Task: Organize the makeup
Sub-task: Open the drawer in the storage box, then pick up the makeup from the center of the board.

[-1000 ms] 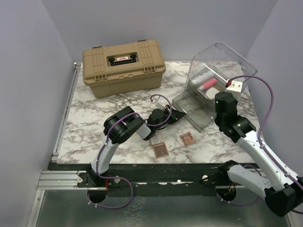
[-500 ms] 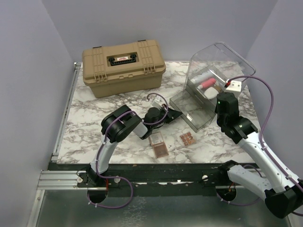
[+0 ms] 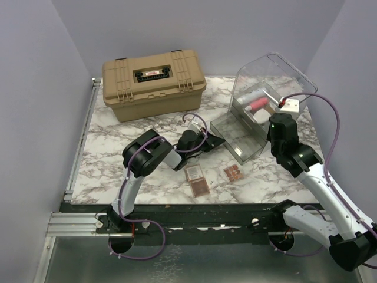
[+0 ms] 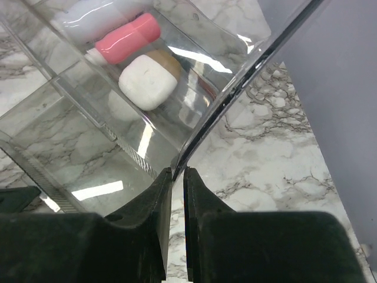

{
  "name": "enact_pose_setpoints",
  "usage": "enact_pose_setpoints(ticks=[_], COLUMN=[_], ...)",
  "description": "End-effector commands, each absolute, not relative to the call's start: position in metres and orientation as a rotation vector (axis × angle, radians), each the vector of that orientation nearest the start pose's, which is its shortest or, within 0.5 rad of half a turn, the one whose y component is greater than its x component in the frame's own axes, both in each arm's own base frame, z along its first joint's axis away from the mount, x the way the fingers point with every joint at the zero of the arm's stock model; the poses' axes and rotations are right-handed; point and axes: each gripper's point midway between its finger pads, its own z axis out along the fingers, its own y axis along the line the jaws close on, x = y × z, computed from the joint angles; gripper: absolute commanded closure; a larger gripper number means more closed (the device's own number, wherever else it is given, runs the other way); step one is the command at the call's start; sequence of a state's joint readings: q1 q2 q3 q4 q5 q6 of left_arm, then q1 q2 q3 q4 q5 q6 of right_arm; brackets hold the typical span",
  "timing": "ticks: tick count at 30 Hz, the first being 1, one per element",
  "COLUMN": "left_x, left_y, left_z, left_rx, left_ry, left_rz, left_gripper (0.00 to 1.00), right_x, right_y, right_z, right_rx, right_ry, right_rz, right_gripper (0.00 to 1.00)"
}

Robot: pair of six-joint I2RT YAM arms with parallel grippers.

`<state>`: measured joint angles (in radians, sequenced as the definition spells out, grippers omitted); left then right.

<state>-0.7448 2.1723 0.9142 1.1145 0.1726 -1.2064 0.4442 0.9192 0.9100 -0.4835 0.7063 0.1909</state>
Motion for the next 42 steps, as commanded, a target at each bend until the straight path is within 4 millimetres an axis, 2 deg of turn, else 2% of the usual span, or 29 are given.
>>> enact_pose_setpoints(ticks=[1,5,8,12,16,18,23,29,32,36,39,40,42], left_x=[0.356,0.356,0.356,0.353,0.350,0.349,0.347,0.344,0.342,0.336,0.329,0.330,0.328], left_y=[-0.407,-0.412,-0.408,-0.405,-0.400,-0.395,-0.383,-0.373,-0.359,-0.330,-0.304,-0.290,-0.265], left_z=[0.060,0.062,0.068,0.070,0.075,0.078,0.090,0.119,0.125,0.128,0.128,0.134,0.135], left_rx=[-0.250,-0.237,-0.235,-0.230,-0.224,-0.225,-0.206,-0.132,-0.130,-0.134,-0.139,-0.175,-0.243], left_ry=[2.019,2.024,2.010,2.016,2.010,2.007,1.974,1.913,1.908,1.917,1.931,1.910,1.893], left_rz=[-1.448,-1.474,-1.456,-1.459,-1.454,-1.451,-1.415,-1.403,-1.336,-1.192,-1.065,-1.006,-0.917], left_gripper=[1.00,0.97,0.80,0.74,0.61,0.60,0.54,0.53,0.53,0.49,0.49,0.49,0.43], right_x=[0.296,0.294,0.290,0.285,0.275,0.269,0.255,0.236,0.227,0.220,0.221,0.221,0.219], right_y=[0.035,0.044,0.049,0.061,0.072,0.075,0.075,0.078,0.082,0.087,0.088,0.090,0.096], right_z=[0.265,0.271,0.278,0.283,0.286,0.288,0.293,0.307,0.318,0.332,0.318,0.314,0.314], right_rx=[0.150,0.120,0.105,0.059,0.017,0.002,0.001,-0.034,-0.040,-0.047,-0.054,-0.063,-0.093], right_ry=[1.938,1.958,1.957,1.959,1.966,1.964,1.966,1.939,1.911,1.892,1.996,2.023,2.025], right_rz=[-0.210,-0.145,-0.099,-0.010,0.078,0.114,0.160,0.235,0.291,0.347,0.318,0.319,0.355], right_gripper=[0.80,0.69,0.63,0.51,0.41,0.34,0.24,0.18,0.17,0.16,0.16,0.16,0.16])
